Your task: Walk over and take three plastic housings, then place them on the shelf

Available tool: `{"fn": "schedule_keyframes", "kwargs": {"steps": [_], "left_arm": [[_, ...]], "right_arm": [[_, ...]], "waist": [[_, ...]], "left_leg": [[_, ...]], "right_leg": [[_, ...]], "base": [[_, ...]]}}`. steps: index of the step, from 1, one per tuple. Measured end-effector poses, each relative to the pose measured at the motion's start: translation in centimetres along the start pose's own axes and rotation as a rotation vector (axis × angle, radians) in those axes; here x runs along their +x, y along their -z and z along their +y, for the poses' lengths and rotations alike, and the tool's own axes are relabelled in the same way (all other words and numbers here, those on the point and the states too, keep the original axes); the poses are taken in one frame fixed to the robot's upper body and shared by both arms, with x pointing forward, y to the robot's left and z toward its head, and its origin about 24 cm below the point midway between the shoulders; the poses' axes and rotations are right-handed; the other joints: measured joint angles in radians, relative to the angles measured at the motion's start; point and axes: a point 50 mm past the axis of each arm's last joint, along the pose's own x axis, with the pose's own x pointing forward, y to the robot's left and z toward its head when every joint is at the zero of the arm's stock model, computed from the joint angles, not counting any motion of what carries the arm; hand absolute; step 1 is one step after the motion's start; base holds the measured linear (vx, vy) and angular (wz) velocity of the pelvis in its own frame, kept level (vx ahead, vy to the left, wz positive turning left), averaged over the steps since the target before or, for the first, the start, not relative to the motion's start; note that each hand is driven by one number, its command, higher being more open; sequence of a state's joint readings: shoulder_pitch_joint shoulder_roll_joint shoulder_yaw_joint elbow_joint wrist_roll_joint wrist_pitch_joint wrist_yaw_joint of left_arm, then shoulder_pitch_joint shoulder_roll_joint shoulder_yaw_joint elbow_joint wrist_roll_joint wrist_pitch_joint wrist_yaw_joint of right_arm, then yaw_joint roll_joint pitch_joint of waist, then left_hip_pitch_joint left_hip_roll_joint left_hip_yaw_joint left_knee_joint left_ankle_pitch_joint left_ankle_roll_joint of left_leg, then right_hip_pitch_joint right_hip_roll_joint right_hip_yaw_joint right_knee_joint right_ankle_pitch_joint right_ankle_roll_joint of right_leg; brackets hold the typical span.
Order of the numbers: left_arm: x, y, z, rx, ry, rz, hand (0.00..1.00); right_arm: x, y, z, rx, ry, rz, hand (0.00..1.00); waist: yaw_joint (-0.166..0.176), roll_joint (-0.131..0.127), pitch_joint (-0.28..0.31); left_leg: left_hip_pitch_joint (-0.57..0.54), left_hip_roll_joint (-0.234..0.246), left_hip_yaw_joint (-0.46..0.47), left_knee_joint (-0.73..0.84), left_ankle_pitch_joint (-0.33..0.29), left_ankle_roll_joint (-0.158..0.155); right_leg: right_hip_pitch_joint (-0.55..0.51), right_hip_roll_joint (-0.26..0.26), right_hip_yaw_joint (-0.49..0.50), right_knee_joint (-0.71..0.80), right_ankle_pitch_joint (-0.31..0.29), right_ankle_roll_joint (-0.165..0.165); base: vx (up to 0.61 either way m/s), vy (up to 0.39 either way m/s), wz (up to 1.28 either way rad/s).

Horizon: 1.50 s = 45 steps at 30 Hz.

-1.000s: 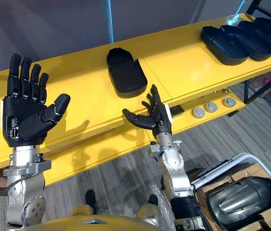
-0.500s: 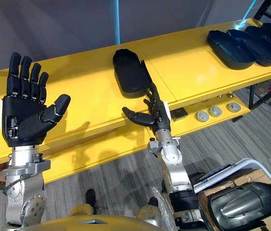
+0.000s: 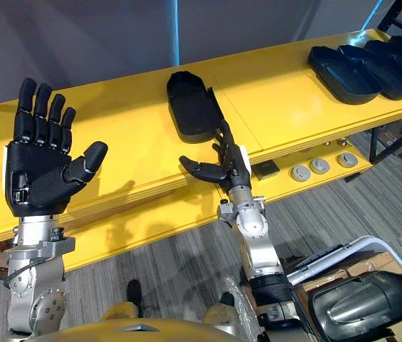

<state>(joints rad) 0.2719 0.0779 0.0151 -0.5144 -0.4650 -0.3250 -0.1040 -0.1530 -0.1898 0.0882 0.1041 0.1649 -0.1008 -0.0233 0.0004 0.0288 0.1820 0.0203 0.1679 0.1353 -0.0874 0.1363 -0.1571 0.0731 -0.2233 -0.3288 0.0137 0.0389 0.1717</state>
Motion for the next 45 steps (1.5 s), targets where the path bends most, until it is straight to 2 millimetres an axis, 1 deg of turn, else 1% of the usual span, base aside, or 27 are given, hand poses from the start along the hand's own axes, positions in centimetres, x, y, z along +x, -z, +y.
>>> {"fn": "schedule_keyframes", "kwargs": {"steps": [3,8,12,13,17,19,21,22,23,24,27,28,30,31,32,34,35,36,37,38,39,40,41,42,43,44,45], "left_arm": [[0.0,0.0,0.0,-0.003,0.012,-0.001,1.00],[0.0,0.0,0.0,-0.011,0.020,-0.003,1.00],[0.5,-0.1,-0.2,-0.027,0.040,-0.021,1.00],[0.7,-0.1,-0.2,-0.035,0.042,-0.029,1.00],[0.8,-0.4,0.2,-0.021,0.034,-0.041,1.00],[0.8,-0.3,0.4,-0.017,0.033,-0.036,1.00],[0.8,-0.3,0.3,-0.018,0.047,-0.034,1.00],[0.8,-0.3,0.3,-0.021,0.060,-0.034,1.00],[0.8,-0.3,0.2,-0.024,0.066,-0.034,1.00],[0.7,-0.2,0.1,-0.040,0.073,-0.030,1.00],[0.5,0.6,-0.7,-0.140,0.091,0.003,1.00],[0.4,0.7,-1.0,-0.158,0.096,0.009,1.00],[0.3,1.4,-2.4,-0.246,0.131,0.041,1.00],[0.3,1.6,-2.8,-0.264,0.135,0.050,1.00],[0.2,2.1,-3.4,-0.292,0.138,0.073,1.00],[-0.2,3.3,-4.1,-0.328,0.121,0.131,1.00],[-0.3,3.7,-4.3,-0.335,0.114,0.154,1.00],[-0.6,4.4,-4.5,-0.345,0.093,0.200,1.00],[-0.7,4.6,-4.5,-0.347,0.085,0.211,1.00],[-0.7,4.8,-4.4,-0.345,0.068,0.222,1.00],[-0.7,5.0,-4.1,-0.339,0.033,0.234,1.00],[-0.7,5.1,-3.9,-0.336,0.000,0.241,1.00],[-0.7,5.1,-3.6,-0.333,-0.047,0.240,1.00],[-0.7,5.1,-3.3,-0.333,-0.066,0.238,1.00],[-0.7,5.1,-3.0,-0.352,-0.095,0.234,1.00],[-0.7,5.1,-2.8,-0.373,-0.111,0.234,1.00],[-0.7,5.1,-2.7,-0.393,-0.113,0.234,1.00]], "right_arm": [[-0.3,0.3,0.0,0.000,-0.003,0.013,1.00],[-0.3,0.3,-0.3,-0.001,0.024,0.011,1.00],[-0.2,-0.1,-1.4,-0.001,0.090,-0.005,1.00],[-0.2,-0.4,-1.7,0.001,0.103,-0.018,1.00],[-0.6,-3.5,-2.5,0.045,0.101,-0.153,1.00],[-1.4,-4.5,-2.7,0.051,0.094,-0.196,1.00],[-3.2,-4.9,-3.0,0.055,0.083,-0.215,1.00],[-4.2,-4.8,-3.1,0.052,0.087,-0.206,1.00],[-4.6,-4.6,-3.1,0.055,0.091,-0.199,1.00],[-5.5,-4.1,-3.0,0.069,0.108,-0.175,1.00],[-7.9,-2.3,-2.8,0.121,0.188,-0.082,1.00],[-8.4,-1.9,-2.8,0.127,0.203,-0.060,1.00],[-10.6,-1.1,-3.4,0.133,0.287,0.014,1.00],[-11.2,-1.1,-3.6,0.136,0.309,0.026,1.00],[-12.2,-1.0,-3.9,0.140,0.357,0.042,1.00],[-13.8,-1.0,-4.4,0.136,0.425,0.066,1.00],[-14.4,-1.0,-4.6,0.139,0.443,0.074,1.00],[-15.3,-1.1,-4.9,0.140,0.472,0.082,1.00],[-15.6,-1.1,-5.0,0.136,0.483,0.084,1.00],[-15.8,-1.1,-5.1,0.150,0.492,0.083,1.00],[-15.8,-1.1,-5.1,0.153,0.493,0.076,1.00],[-15.7,-1.3,-5.2,0.158,0.487,0.059,1.00],[-15.3,-1.7,-5.2,0.158,0.467,0.023,1.00],[-15.1,-1.9,-5.3,0.169,0.453,0.001,1.00],[-14.4,-2.3,-5.5,0.171,0.429,-0.038,1.00],[-13.7,-2.6,-5.7,0.160,0.402,-0.073,1.00],[-13.1,-2.7,-5.9,0.155,0.390,-0.090,1.00]], "waist": [[0.002,-0.007,-0.017],[0.004,-0.016,-0.044],[0.016,-0.014,-0.074],[0.017,-0.013,-0.075],[0.001,-0.009,-0.088],[-0.006,-0.011,-0.102],[-0.008,-0.015,-0.115],[-0.015,-0.017,-0.126],[-0.022,-0.019,-0.129],[-0.036,-0.021,-0.130],[-0.055,-0.024,-0.129],[-0.060,-0.025,-0.130],[-0.068,-0.032,-0.134],[-0.076,-0.034,-0.135],[-0.097,-0.039,-0.138],[-0.119,-0.043,-0.139],[-0.127,-0.043,-0.141],[-0.151,-0.042,-0.145],[-0.156,-0.041,-0.145],[-0.165,-0.043,-0.147],[-0.167,-0.043,-0.146],[-0.166,-0.037,-0.144],[-0.157,-0.021,-0.139],[-0.151,-0.013,-0.137],[-0.143,0.005,-0.123],[-0.134,0.021,-0.115],[-0.131,0.032,-0.114]], "left_leg": [[0.000,0.000,0.003,-0.001,-0.002,-0.001],[0.000,0.000,0.005,0.000,-0.002,-0.002],[0.003,0.000,0.010,-0.002,-0.003,-0.002],[0.006,0.000,0.016,-0.002,-0.003,-0.002],[0.008,0.001,0.039,-0.002,-0.003,-0.001],[0.014,0.001,0.052,-0.002,-0.006,-0.001],[0.026,0.002,0.072,-0.002,-0.012,-0.002],[0.026,0.002,0.083,-0.002,-0.014,-0.002],[0.027,0.002,0.087,-0.002,-0.015,-0.002],[0.034,0.004,0.100,-0.002,-0.017,-0.002],[0.073,0.011,0.161,-0.003,-0.036,-0.006],[0.079,0.015,0.174,-0.003,-0.040,-0.009],[0.093,0.029,0.244,-0.003,-0.058,-0.022],[0.095,0.035,0.256,-0.003,-0.061,-0.021],[0.100,0.044,0.287,-0.002,-0.064,-0.024],[0.131,0.069,0.351,-0.001,-0.077,-0.042],[0.142,0.074,0.367,0.000,-0.080,-0.046],[0.161,0.090,0.407,0.002,-0.088,-0.057],[0.167,0.093,0.426,0.004,-0.089,-0.059],[0.161,0.106,0.447,0.034,-0.103,-0.069],[0.153,0.125,0.473,0.090,-0.137,-0.075],[0.144,0.138,0.458,0.138,-0.172,-0.067],[0.130,0.150,0.374,0.195,-0.227,-0.040],[0.126,0.152,0.327,0.219,-0.252,-0.027],[0.126,0.149,0.227,0.263,-0.309,0.008],[0.122,0.137,0.140,0.298,-0.361,0.015],[0.117,0.129,0.097,0.317,-0.391,0.010]], "right_leg": [[0.000,0.000,0.001,-0.002,0.000,0.001],[0.000,0.000,0.002,-0.004,0.004,0.002],[0.003,0.001,0.004,-0.011,0.009,0.002],[0.006,0.001,0.007,-0.017,0.012,0.003],[0.001,0.003,0.026,-0.036,0.027,0.002],[-0.003,0.003,0.038,-0.037,0.029,0.002],[-0.006,0.003,0.059,-0.036,0.029,0.002],[-0.015,0.002,0.069,-0.035,0.029,0.003],[-0.016,0.002,0.072,-0.035,0.029,0.003],[-0.021,0.003,0.085,-0.034,0.031,0.004],[-0.024,0.009,0.139,-0.034,0.033,0.005],[-0.027,0.012,0.150,-0.034,0.034,0.004],[-0.058,0.029,0.208,-0.034,0.035,0.004],[-0.064,0.033,0.216,-0.035,0.035,0.004],[-0.079,0.042,0.230,-0.035,0.038,0.005],[-0.091,0.064,0.261,-0.035,0.045,0.007],[-0.094,0.073,0.275,-0.036,0.047,0.007],[-0.105,0.095,0.308,-0.035,0.049,0.001],[-0.113,0.106,0.325,-0.036,0.054,-0.007],[-0.131,0.123,0.358,-0.035,0.059,-0.014],[-0.154,0.143,0.406,-0.035,0.069,-0.026],[-0.169,0.162,0.446,-0.035,0.073,-0.032],[-0.189,0.188,0.509,-0.033,0.082,-0.045],[-0.198,0.198,0.536,-0.034,0.085,-0.048],[-0.204,0.213,0.584,-0.033,0.085,-0.051],[-0.213,0.220,0.620,-0.030,0.088,-0.046],[-0.222,0.221,0.640,-0.030,0.094,-0.036]], "base": [[0.00,0.000,0.00],[0.00,0.000,0.00],[0.00,0.000,-0.01],[-0.02,0.001,-0.09],[-0.03,0.004,-0.15],[-0.01,0.006,-0.21],[0.00,0.006,-0.26],[0.00,0.006,-0.21],[0.00,0.006,-0.25],[0.00,0.007,-0.34],[-0.01,0.009,-0.48],[-0.01,0.006,-0.67],[-0.01,-0.007,-0.76],[0.01,-0.018,-0.68],[0.05,-0.030,-0.60],[0.07,-0.029,-0.78],[0.09,-0.025,-0.88],[0.09,-0.022,-0.74],[0.10,-0.015,-0.89],[0.09,-0.022,-0.99],[0.09,-0.040,-1.17],[0.08,-0.061,-1.48],[0.05,-0.046,-1.33],[0.04,0.000,-1.46],[0.01,0.085,-1.28],[-0.01,0.163,-1.18],[-0.04,0.179,-0.79]]}}
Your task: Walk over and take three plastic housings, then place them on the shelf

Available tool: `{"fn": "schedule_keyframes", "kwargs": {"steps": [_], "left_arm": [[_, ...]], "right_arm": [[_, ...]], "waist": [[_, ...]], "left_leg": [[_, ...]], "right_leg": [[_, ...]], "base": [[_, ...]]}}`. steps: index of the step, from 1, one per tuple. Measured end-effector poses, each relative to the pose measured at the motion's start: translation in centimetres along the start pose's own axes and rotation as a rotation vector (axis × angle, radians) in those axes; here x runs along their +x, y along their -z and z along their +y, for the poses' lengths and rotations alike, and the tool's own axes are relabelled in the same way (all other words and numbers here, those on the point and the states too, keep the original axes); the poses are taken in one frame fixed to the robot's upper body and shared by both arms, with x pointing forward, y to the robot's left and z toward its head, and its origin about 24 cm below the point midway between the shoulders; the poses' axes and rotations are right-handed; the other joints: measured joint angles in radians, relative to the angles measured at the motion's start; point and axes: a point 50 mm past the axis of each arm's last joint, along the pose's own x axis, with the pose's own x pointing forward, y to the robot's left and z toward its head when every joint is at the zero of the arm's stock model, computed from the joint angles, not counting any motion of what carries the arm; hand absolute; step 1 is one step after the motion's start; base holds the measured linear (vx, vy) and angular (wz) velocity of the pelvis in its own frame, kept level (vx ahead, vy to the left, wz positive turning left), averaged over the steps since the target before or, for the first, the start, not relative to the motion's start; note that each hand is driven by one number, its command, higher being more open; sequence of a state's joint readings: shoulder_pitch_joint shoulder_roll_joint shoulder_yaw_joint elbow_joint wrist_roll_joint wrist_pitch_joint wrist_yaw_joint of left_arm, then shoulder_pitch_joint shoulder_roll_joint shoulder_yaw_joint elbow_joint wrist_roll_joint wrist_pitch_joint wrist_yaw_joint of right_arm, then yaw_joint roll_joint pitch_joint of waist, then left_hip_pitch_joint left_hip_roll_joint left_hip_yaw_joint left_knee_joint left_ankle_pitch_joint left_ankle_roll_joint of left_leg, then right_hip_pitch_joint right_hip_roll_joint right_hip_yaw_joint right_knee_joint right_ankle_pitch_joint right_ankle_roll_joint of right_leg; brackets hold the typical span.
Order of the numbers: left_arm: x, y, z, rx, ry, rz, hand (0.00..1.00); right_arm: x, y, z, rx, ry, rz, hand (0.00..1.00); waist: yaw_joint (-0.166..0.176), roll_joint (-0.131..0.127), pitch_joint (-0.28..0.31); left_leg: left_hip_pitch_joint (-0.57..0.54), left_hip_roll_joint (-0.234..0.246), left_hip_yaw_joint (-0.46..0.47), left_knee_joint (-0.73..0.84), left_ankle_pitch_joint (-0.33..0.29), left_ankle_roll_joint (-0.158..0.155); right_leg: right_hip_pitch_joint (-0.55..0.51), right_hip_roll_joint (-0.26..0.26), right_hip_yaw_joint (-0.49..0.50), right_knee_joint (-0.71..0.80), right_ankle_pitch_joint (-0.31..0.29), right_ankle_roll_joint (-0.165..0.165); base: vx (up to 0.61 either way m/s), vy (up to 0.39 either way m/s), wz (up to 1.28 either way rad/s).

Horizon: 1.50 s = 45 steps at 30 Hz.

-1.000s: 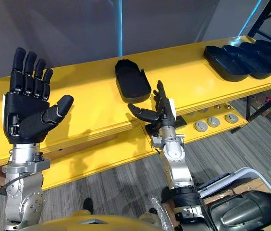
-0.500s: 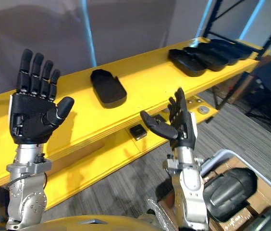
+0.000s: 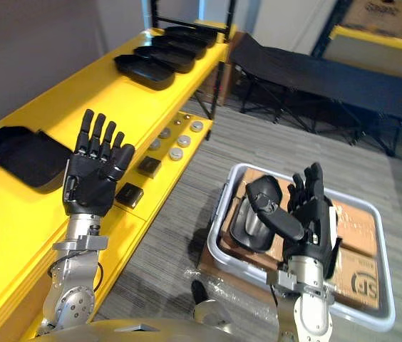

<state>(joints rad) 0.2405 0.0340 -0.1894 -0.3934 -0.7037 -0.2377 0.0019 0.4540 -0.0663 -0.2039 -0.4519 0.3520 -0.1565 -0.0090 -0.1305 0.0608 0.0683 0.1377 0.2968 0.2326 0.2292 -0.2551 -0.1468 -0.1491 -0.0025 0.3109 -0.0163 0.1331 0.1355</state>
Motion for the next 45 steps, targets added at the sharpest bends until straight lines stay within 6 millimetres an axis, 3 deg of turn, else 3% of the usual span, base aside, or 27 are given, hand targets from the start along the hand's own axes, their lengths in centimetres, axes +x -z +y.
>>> {"fn": "schedule_keyframes", "kwargs": {"steps": [2,5,7,10,14,16,17,18,19,21,24,25,26,27,28,30,32,33,35,36,37,38,39,40,41,42,45], "left_arm": [[0.2,-0.2,-0.1,-0.020,0.015,-0.013,1.00],[0.3,-0.4,0.1,-0.012,0.019,-0.021,1.00],[0.3,-0.5,0.2,-0.008,0.013,-0.025,1.00],[0.2,-0.3,0.2,-0.034,0.010,-0.025,1.00],[-0.2,-0.2,-0.1,-0.039,0.048,-0.016,1.00],[-0.5,-0.2,0.0,-0.026,0.071,0.001,1.00],[-0.7,-0.1,0.1,-0.023,0.067,0.010,1.00],[-0.9,0.0,0.2,-0.020,0.056,0.018,1.00],[-0.8,-0.1,0.6,-0.011,0.041,0.017,1.00],[-0.9,-0.3,1.2,0.005,0.024,0.011,1.00],[-0.9,-1.0,2.0,0.015,0.022,-0.021,1.00],[-1.0,-1.1,2.4,0.013,0.009,-0.028,1.00],[-1.0,-1.2,2.5,0.016,0.007,-0.031,1.00],[-1.1,-1.1,2.6,0.015,0.005,-0.024,1.00],[-1.2,-0.5,2.6,-0.007,-0.006,-0.010,1.00],[-1.1,0.6,2.1,-0.051,0.010,0.022,1.00],[-1.1,2.3,1.1,-0.105,0.030,0.082,1.00],[-1.2,3.2,0.4,-0.130,0.053,0.123,1.00],[-1.4,4.0,-0.3,-0.150,0.080,0.162,1.00],[-1.4,4.2,-0.7,-0.159,0.097,0.172,1.00],[-1.4,4.6,-1.1,-0.166,0.122,0.189,1.00],[-1.4,4.8,-1.2,-0.165,0.128,0.195,1.00],[-1.3,5.1,-1.4,-0.157,0.139,0.213,1.00],[-1.3,5.3,-1.4,-0.157,0.143,0.220,1.00],[-1.4,5.3,-1.4,-0.158,0.143,0.221,1.00],[-1.3,5.2,-1.2,-0.147,0.141,0.220,1.00],[-1.4,4.8,0.1,-0.104,0.130,0.235,1.00]], "right_arm": [[1.0,0.5,0.3,0.023,-0.009,-0.011,1.00],[0.9,2.7,1.5,0.059,-0.020,0.078,1.00],[0.7,3.7,2.6,0.087,-0.037,0.125,1.00],[-0.3,4.9,3.1,0.116,-0.002,0.196,1.00],[-1.4,5.3,3.1,0.156,0.043,0.214,1.00],[-1.7,5.3,3.2,0.234,0.020,0.210,1.00],[-1.6,5.3,3.4,0.258,0.007,0.200,1.00],[-0.7,4.9,4.2,0.301,-0.025,0.156,1.00],[0.7,4.7,5.7,0.339,-0.083,0.110,1.00],[2.4,4.8,8.6,0.358,-0.203,0.092,1.00],[3.0,6.1,12.5,0.343,-0.360,0.155,1.00],[2.8,7.2,13.7,0.333,-0.417,0.219,1.00],[2.5,7.7,14.0,0.322,-0.431,0.246,1.00],[2.4,8.3,13.9,0.295,-0.440,0.276,1.00],[2.1,9.3,13.3,0.231,-0.434,0.326,1.00],[1.9,10.3,11.4,0.138,-0.403,0.384,1.00],[1.7,11.0,8.8,0.064,-0.338,0.437,1.00],[1.2,11.3,7.1,0.035,-0.280,0.457,1.00],[0.3,11.3,5.1,0.022,-0.208,0.475,1.00],[0.1,11.0,4.2,0.015,-0.179,0.463,1.00],[0.3,10.2,3.4,0.006,-0.156,0.421,1.00],[0.5,10.0,3.3,0.001,-0.157,0.404,1.00],[0.6,9.6,3.3,0.000,-0.157,0.378,1.00],[0.6,9.3,3.3,0.002,-0.155,0.366,1.00],[0.9,8.8,3.5,-0.003,-0.162,0.328,1.00],[1.1,8.5,3.7,-0.001,-0.165,0.307,1.00],[0.9,8.7,4.1,0.002,-0.106,0.305,1.00]], "waist": [[0.002,0.018,0.003],[0.027,-0.015,0.024],[0.056,-0.020,0.031],[0.077,0.004,0.054],[0.098,0.003,0.073],[0.114,-0.029,0.101],[0.118,-0.036,0.103],[0.136,-0.028,0.108],[0.145,-0.026,0.113],[0.165,-0.023,0.112],[0.198,-0.029,0.108],[0.215,-0.044,0.095],[0.216,-0.056,0.087],[0.213,-0.049,0.074],[0.213,-0.019,0.057],[0.182,0.011,0.041],[0.137,0.030,0.033],[0.101,0.023,0.034],[0.073,-0.002,0.040],[0.077,0.003,0.035],[0.079,0.021,0.025],[0.079,0.026,0.022],[0.072,0.031,0.020],[0.070,0.030,0.019],[0.074,0.032,0.017],[0.074,0.032,0.018],[0.099,-0.019,0.052]], "left_leg": [[-0.011,-0.026,-0.025,0.012,-0.038,-0.023],[-0.026,-0.078,-0.047,0.014,-0.052,-0.019],[-0.033,-0.097,-0.068,0.026,-0.071,-0.016],[-0.067,-0.097,-0.150,0.145,-0.125,-0.007],[-0.098,-0.106,-0.165,0.278,-0.186,0.009],[-0.107,-0.115,-0.136,0.326,-0.202,0.025],[-0.115,-0.112,-0.125,0.328,-0.196,0.034],[-0.128,-0.089,-0.085,0.317,-0.176,0.043],[-0.134,-0.067,-0.058,0.308,-0.154,0.040],[-0.127,-0.022,-0.048,0.279,-0.116,0.017],[-0.131,0.036,-0.040,0.234,-0.067,-0.041],[-0.134,0.054,-0.028,0.203,-0.034,-0.084],[-0.142,0.060,-0.028,0.198,-0.023,-0.101],[-0.163,0.082,-0.048,0.190,-0.004,-0.105],[-0.164,0.116,-0.063,0.132,0.041,-0.107],[-0.161,0.147,-0.061,0.062,0.119,-0.107],[-0.160,0.164,-0.059,0.034,0.222,-0.090],[-0.167,0.165,-0.056,0.059,0.286,-0.041],[-0.200,0.168,-0.046,0.147,0.330,0.034],[-0.199,0.146,-0.047,0.150,0.264,-0.006],[-0.202,0.072,-0.050,0.111,0.188,-0.010],[-0.201,0.037,-0.056,0.084,0.173,0.000],[-0.194,-0.006,-0.033,0.049,0.128,0.034],[-0.184,-0.018,-0.053,0.031,0.116,0.034],[-0.180,-0.042,-0.092,-0.007,0.079,0.026],[-0.183,-0.060,-0.087,-0.013,0.073,-0.011],[-0.196,-0.100,-0.037,0.039,0.042,-0.007]], "right_leg": [[-0.019,-0.016,0.025,0.001,0.016,0.026],[-0.020,-0.070,0.020,0.000,0.026,0.040],[-0.014,-0.091,0.013,0.001,0.019,0.053],[-0.007,-0.099,-0.045,0.137,-0.068,0.073],[-0.031,-0.105,-0.051,0.249,-0.102,0.072],[-0.032,-0.129,-0.075,0.234,-0.071,0.073],[-0.032,-0.134,-0.090,0.199,-0.042,0.058],[-0.029,-0.152,-0.133,0.131,-0.023,-0.018],[-0.080,-0.174,-0.221,0.274,-0.060,-0.061],[-0.091,-0.232,-0.300,0.511,-0.129,-0.112],[-0.076,-0.322,-0.328,0.681,-0.170,-0.123],[-0.067,-0.374,-0.341,0.671,-0.159,-0.125],[-0.054,-0.383,-0.345,0.621,-0.127,-0.114],[-0.032,-0.348,-0.366,0.572,-0.197,-0.021],[-0.016,-0.307,-0.398,0.491,-0.244,0.056],[-0.007,-0.267,-0.441,0.403,-0.285,0.104],[0.003,-0.236,-0.447,0.372,-0.288,0.091],[0.035,-0.230,-0.458,0.345,-0.285,0.077],[0.085,-0.230,-0.459,0.287,-0.267,0.049],[0.089,-0.233,-0.443,0.259,-0.254,0.037],[0.073,-0.222,-0.403,0.224,-0.224,0.031],[0.063,-0.221,-0.384,0.218,-0.215,0.033],[0.050,-0.218,-0.361,0.211,-0.203,0.038],[0.040,-0.218,-0.351,0.209,-0.198,0.042],[0.005,-0.214,-0.319,0.204,-0.179,0.057],[-0.014,-0.224,-0.299,0.196,-0.158,0.070],[-0.005,-0.262,-0.305,0.100,-0.051,0.070]], "base": [[-0.05,0.213,-0.32],[-0.09,0.183,0.13],[-0.08,0.122,0.30],[-0.04,0.050,0.59],[-0.07,0.059,0.10],[-0.19,0.097,-0.31],[-0.23,0.064,-0.55],[-0.23,0.044,-0.73],[-0.21,0.033,-0.70],[-0.12,-0.057,-0.38],[-0.06,-0.321,-0.37],[-0.03,-0.408,-0.39],[-0.01,-0.489,-0.35],[0.01,-0.426,-0.43],[0.03,-0.526,-0.49],[0.04,-0.429,-0.48],[0.04,-0.350,-0.14],[0.04,-0.285,0.01],[0.03,-0.223,-0.23],[0.01,-0.101,-0.87],[-0.02,0.039,-0.96],[-0.04,0.071,-0.97],[-0.04,0.067,-0.54],[-0.05,0.069,-0.62],[-0.07,0.101,-0.53],[-0.12,0.169,-0.72],[-0.13,0.186,-0.56]]}}
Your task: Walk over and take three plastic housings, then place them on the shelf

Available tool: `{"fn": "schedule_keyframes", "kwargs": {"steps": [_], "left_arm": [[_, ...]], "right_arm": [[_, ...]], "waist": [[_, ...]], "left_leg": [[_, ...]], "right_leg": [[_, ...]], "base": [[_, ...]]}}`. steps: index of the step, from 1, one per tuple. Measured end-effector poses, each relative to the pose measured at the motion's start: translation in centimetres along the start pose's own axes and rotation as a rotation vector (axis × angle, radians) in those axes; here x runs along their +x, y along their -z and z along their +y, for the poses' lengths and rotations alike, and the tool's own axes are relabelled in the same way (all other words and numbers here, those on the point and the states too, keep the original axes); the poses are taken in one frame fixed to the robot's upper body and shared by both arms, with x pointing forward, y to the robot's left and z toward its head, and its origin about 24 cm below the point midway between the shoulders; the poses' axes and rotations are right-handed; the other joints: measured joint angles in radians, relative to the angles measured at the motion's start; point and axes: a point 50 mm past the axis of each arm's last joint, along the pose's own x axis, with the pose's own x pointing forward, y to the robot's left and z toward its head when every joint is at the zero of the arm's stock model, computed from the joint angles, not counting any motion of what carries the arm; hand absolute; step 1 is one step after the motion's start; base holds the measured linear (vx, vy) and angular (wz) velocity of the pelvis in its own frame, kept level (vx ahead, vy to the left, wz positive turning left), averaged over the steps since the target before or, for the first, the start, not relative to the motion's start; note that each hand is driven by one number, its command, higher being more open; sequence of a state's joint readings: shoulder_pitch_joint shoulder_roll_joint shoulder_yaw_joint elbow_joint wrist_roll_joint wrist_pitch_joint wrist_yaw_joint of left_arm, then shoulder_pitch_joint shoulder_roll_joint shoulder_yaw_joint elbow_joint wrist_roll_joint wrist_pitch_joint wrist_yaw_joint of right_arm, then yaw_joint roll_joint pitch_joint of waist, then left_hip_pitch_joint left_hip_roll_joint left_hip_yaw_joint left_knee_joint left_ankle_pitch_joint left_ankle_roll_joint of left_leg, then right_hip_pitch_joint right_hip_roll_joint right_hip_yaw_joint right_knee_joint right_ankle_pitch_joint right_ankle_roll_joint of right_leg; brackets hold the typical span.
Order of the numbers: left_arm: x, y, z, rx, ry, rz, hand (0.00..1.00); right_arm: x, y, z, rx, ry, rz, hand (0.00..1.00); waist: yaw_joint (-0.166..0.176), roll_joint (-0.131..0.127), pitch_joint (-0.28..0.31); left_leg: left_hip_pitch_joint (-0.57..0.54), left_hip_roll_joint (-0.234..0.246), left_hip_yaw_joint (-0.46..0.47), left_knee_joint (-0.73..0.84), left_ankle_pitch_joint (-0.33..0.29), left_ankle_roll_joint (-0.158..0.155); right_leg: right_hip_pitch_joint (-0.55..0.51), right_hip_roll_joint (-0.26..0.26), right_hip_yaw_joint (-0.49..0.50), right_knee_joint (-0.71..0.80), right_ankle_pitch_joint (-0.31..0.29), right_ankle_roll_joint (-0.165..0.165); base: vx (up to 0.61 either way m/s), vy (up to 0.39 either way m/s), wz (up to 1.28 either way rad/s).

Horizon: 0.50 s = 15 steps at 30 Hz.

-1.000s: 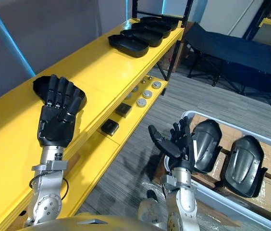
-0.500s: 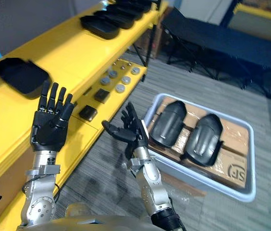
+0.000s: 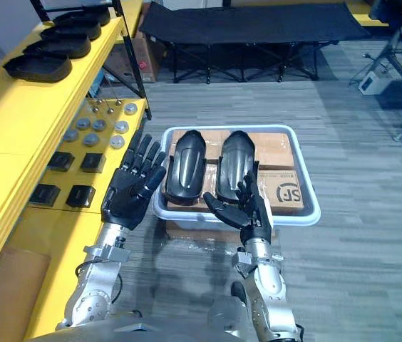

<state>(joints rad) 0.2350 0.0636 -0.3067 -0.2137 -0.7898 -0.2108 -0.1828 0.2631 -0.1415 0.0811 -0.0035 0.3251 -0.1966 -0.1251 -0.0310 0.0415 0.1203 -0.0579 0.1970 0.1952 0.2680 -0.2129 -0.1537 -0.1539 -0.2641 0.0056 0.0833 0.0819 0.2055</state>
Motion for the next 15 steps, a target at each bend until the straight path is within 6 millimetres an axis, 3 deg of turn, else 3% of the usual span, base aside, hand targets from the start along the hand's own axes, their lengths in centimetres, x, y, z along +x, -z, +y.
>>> {"fn": "schedule_keyframes", "kwargs": {"steps": [2,4,10,15], "left_arm": [[0.1,-0.5,0.4,0.032,0.015,-0.001,1.00],[0.7,-1.2,0.6,0.075,0.043,-0.005,1.00],[2.8,-2.6,-0.1,0.121,0.110,-0.055,1.00],[4.9,-3.3,-0.9,0.137,0.148,-0.080,1.00]], "right_arm": [[0.5,-0.3,-0.5,0.021,0.076,-0.023,1.00],[1.8,-0.7,-2.5,0.048,0.220,-0.046,1.00],[4.2,-2.8,-7.9,0.055,0.519,-0.121,1.00],[9.4,-10.6,-10.4,0.027,0.542,-0.330,1.00]], "waist": [[0.004,-0.027,0.025],[0.006,-0.046,0.050],[0.008,-0.040,0.152],[0.019,-0.003,0.274]], "left_leg": [[-0.052,-0.012,0.017,0.082,-0.036,0.011],[-0.133,-0.010,0.021,0.192,-0.080,0.024],[-0.251,0.022,-0.003,0.319,-0.113,0.020],[-0.353,0.053,-0.080,0.379,-0.103,0.010]], "right_leg": [[-0.006,-0.018,-0.004,-0.052,0.056,0.000],[-0.029,-0.026,-0.014,-0.092,0.109,-0.002],[-0.067,-0.011,-0.056,-0.123,0.134,0.003],[-0.119,0.032,-0.087,-0.108,0.162,0.001]], "base": [[-0.16,0.188,-0.35],[-0.18,0.153,-0.18],[-0.13,0.024,-0.02],[-0.09,-0.055,0.09]]}}
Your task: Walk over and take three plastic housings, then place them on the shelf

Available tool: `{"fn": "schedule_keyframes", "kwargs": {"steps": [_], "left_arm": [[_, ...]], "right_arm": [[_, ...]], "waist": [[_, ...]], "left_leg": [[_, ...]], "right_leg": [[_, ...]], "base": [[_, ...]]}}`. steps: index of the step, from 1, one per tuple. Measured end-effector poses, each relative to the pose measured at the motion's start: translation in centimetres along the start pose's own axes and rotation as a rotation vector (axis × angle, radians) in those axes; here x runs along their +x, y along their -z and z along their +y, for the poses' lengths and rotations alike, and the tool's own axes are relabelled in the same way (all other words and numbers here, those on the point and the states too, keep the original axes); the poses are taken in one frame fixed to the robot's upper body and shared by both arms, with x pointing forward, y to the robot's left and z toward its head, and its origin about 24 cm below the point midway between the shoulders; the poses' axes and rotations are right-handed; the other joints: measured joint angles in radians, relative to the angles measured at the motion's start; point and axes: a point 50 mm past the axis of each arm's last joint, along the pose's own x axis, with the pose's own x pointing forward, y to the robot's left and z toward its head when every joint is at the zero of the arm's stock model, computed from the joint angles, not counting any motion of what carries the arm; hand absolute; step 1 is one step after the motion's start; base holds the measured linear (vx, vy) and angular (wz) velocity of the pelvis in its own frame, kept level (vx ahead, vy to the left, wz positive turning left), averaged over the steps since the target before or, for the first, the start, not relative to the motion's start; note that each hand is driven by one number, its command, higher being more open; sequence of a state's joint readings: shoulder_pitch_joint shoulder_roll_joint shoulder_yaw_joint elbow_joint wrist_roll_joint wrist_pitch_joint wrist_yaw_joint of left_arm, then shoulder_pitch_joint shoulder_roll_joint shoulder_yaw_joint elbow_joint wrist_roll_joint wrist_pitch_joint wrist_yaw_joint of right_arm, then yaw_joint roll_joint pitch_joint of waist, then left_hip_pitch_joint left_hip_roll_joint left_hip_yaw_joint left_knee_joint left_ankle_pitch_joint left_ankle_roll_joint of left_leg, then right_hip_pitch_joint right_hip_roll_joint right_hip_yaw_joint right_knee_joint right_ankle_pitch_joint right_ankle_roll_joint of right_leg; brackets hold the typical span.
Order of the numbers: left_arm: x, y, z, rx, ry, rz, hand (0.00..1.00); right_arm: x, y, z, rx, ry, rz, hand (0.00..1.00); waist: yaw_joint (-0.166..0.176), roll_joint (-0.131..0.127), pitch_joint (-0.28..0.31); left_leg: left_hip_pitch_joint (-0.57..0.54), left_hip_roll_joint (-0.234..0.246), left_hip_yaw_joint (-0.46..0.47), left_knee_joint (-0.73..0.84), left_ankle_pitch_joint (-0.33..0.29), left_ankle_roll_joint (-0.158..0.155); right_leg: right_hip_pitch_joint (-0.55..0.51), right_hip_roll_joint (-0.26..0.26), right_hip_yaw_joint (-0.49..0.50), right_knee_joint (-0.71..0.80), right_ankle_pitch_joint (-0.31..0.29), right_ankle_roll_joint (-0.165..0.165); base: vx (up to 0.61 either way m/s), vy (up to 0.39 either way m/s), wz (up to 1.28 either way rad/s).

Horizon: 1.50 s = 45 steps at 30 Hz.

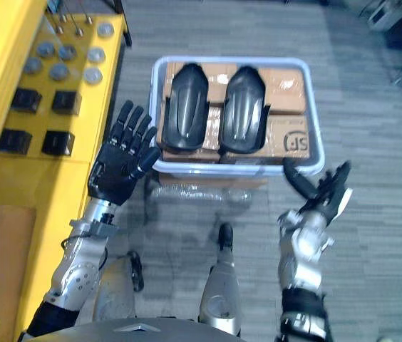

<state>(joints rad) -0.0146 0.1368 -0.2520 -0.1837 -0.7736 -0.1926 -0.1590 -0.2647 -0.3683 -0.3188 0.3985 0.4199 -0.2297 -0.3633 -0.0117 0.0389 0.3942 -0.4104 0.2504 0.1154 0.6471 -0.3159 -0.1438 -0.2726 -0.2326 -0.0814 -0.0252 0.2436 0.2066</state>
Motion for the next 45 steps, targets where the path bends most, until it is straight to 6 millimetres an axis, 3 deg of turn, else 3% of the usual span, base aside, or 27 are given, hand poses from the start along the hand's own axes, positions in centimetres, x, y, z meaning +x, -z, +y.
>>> {"fn": "schedule_keyframes", "kwargs": {"steps": [4,7,10,12,18,19,21,26,29,35,39,45], "left_arm": [[0.7,1.3,1.2,0.010,-0.048,0.056,1.00],[0.2,2.2,2.4,0.023,-0.098,0.108,1.00],[-0.3,3.0,3.2,0.027,-0.144,0.146,1.00],[-0.5,3.5,3.5,0.020,-0.181,0.167,1.00],[-0.5,4.3,3.1,-0.018,-0.211,0.174,1.00],[-0.5,4.4,2.9,-0.030,-0.211,0.174,1.00],[-0.2,4.6,2.5,-0.056,-0.203,0.169,1.00],[-0.3,4.9,2.2,-0.093,-0.210,0.164,1.00],[-0.4,5.0,2.2,-0.095,-0.214,0.165,1.00],[-0.7,5.1,2.3,-0.104,-0.233,0.167,1.00],[-1.3,5.4,2.3,-0.126,-0.247,0.179,1.00],[-1.3,5.1,2.8,-0.120,-0.275,0.169,1.00]], "right_arm": [[4.1,-2.7,1.0,-0.034,0.023,-0.058,1.00],[5.4,-3.1,1.1,-0.084,0.035,-0.050,1.00],[6.4,-4.1,1.3,-0.113,0.034,-0.067,1.00],[7.2,-5.9,1.5,-0.104,0.038,-0.106,1.00],[8.5,-7.8,1.5,-0.161,0.037,-0.091,1.00],[8.7,-7.7,1.6,-0.177,0.041,-0.067,0.00],[9.1,-7.7,1.7,-0.201,0.055,-0.026,0.00],[10.8,-10.8,-0.1,-0.305,0.160,0.015,0.00],[11.0,-10.8,-0.7,-0.360,0.190,0.066,0.00],[11.0,-10.1,0.3,-0.512,0.168,0.156,0.00],[10.7,-9.1,0.7,-0.489,0.181,0.216,0.00],[10.8,-9.8,0.5,-0.459,0.272,0.250,0.00]], "waist": [[0.046,0.019,0.049],[0.089,0.027,0.068],[0.101,0.039,0.080],[0.116,0.046,0.090],[0.128,0.055,0.100],[0.129,0.055,0.100],[0.138,0.061,0.103],[0.148,0.071,0.107],[0.148,0.071,0.107],[0.147,0.071,0.106],[0.148,0.072,0.106],[0.147,0.072,0.105]], "left_leg": [[-0.055,0.000,-0.064,0.037,0.000,-0.001],[-0.110,-0.003,-0.106,0.071,0.000,-0.002],[-0.140,-0.018,-0.122,0.085,0.003,0.000],[-0.167,-0.035,-0.124,0.086,0.015,0.002],[-0.179,-0.059,-0.130,0.074,0.039,0.004],[-0.180,-0.065,-0.130,0.062,0.050,0.004],[-0.180,-0.070,-0.132,0.042,0.065,0.001],[-0.206,-0.084,-0.160,0.007,0.110,-0.007],[-0.199,-0.084,-0.172,-0.013,0.128,-0.014],[-0.144,-0.078,-0.173,-0.093,0.177,-0.030],[-0.084,-0.062,-0.172,-0.136,0.196,-0.044],[-0.040,-0.050,-0.167,-0.156,0.204,-0.049]], "right_leg": [[-0.053,0.009,-0.032,0.095,-0.034,-0.013],[-0.114,0.004,-0.052,0.197,-0.080,-0.014],[-0.147,-0.013,-0.062,0.248,-0.102,-0.009],[-0.188,-0.032,-0.062,0.283,-0.108,-0.007],[-0.230,-0.068,-0.080,0.354,-0.134,-0.007],[-0.237,-0.075,-0.084,0.359,-0.137,-0.008],[-0.243,-0.081,-0.091,0.360,-0.137,-0.009],[-0.273,-0.099,-0.123,0.395,-0.148,-0.027],[-0.272,-0.102,-0.140,0.415,-0.157,-0.038],[-0.255,-0.103,-0.161,0.424,-0.171,-0.056],[-0.215,-0.094,-0.181,0.423,-0.185,-0.069],[-0.180,-0.087,-0.190,0.418,-0.187,-0.072]], "base": [[-0.08,-0.019,0.17],[-0.08,0.006,0.27],[-0.07,0.020,0.21],[-0.07,0.030,0.13],[-0.05,0.010,0.11],[-0.04,-0.006,0.10],[-0.05,-0.020,0.12],[-0.04,-0.016,0.20],[-0.02,-0.004,0.13],[-0.04,-0.025,0.04],[-0.01,-0.020,-0.01],[0.01,0.003,-0.02]]}}
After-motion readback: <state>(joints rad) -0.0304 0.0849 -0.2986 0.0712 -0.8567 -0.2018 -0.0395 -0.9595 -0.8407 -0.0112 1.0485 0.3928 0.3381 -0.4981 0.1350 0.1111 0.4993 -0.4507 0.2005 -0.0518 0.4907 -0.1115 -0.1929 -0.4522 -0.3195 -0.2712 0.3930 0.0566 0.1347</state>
